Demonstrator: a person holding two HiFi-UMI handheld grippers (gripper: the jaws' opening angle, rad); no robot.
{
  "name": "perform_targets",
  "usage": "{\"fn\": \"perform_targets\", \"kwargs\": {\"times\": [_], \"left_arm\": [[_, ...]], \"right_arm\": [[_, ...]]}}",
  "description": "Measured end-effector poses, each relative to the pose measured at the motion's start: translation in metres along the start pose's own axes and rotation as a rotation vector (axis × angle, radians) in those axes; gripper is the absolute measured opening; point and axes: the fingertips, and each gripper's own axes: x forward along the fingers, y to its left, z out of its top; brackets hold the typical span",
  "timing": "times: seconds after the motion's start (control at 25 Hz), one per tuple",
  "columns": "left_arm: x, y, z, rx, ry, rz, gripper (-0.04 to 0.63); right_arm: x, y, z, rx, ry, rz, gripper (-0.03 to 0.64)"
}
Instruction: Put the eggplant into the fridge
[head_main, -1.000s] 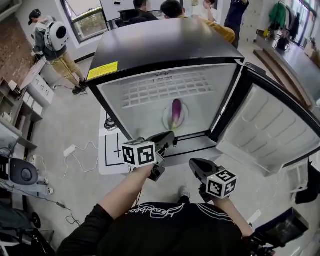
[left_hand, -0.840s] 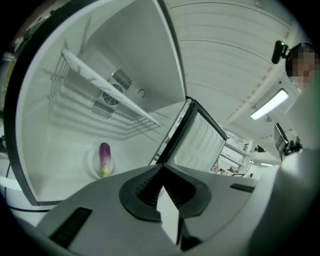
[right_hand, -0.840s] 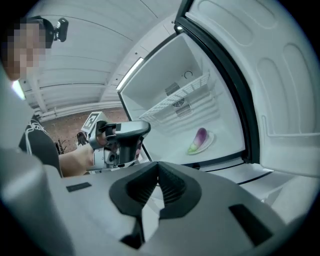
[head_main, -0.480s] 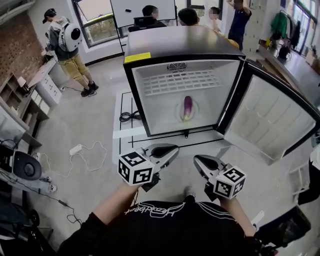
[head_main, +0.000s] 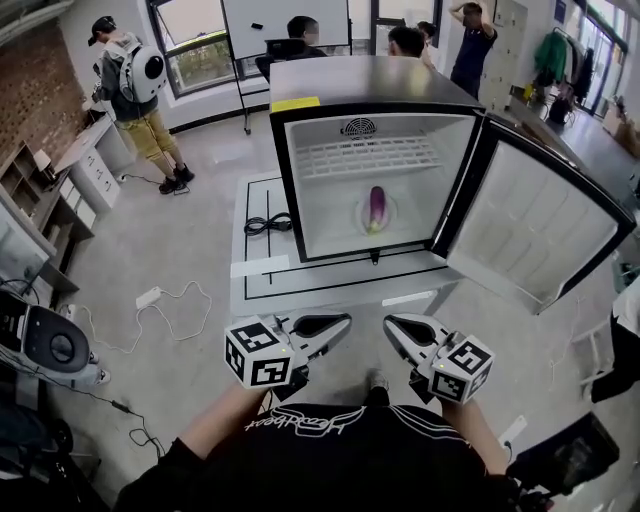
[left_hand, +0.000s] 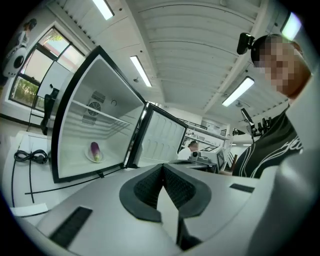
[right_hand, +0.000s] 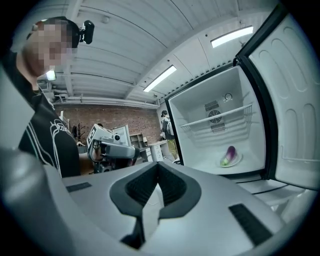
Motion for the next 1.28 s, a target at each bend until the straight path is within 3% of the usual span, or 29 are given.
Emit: {"fn": "perform_targets", "kwargs": {"times": [0.36, 0.56, 0.96, 1.28], "left_arm": [[-0.010, -0.020, -0.020, -0.004, -0.010, -0.034, 0.008], [-0.007, -0.025, -0.026, -0.035, -0.020, -0.039, 0.008], [0.001, -0.037, -0.027, -0.012, -0.008, -0.082, 0.008], [-0.002, -0.034, -0.024, -0.026, -0.031, -0.070, 0.008]], "right_arm": [[-0.015, 0.026, -0.008, 0.025, -0.043, 0.009, 0.006], [-0.024, 0.036, -0.018, -0.001, -0.019, 0.014, 0.006], [-0.031, 0.033, -0.023, -0.031, 0.015, -0.009, 0.006], [-0.030, 0.032, -0.022, -0.002, -0.003, 0.002, 0.006]]}}
